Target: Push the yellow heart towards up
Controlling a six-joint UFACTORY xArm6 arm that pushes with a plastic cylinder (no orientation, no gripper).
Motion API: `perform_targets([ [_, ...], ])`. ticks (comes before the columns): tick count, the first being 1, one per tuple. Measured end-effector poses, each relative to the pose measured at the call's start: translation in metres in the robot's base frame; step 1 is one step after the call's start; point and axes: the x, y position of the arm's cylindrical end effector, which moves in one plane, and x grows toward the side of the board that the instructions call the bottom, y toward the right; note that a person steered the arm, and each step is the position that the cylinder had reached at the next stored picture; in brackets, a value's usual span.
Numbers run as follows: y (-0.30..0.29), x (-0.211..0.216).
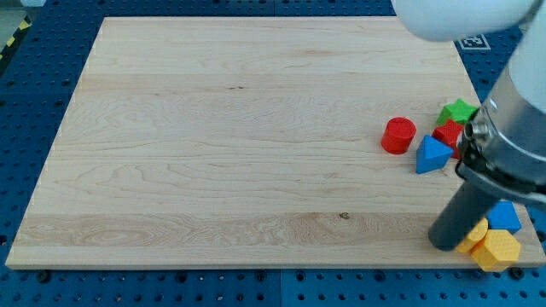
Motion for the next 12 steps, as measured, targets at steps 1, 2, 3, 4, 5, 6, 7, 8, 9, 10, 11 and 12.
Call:
perform_targets([
  [1,-0.002,0.008],
  [2,-0.003,0.008],
  [3,-0.003,0.009],
  [4,-0.001,0.007],
  [5,0.014,0.008],
  [6,0.023,0.008],
  [7,0.023,0.008],
  [8,0.023,-0.001],
  [9,0.023,-0.014],
  [10,0.023,-0.031],
  [11,0.023,-0.052],
  [12,0.013,-0.037],
])
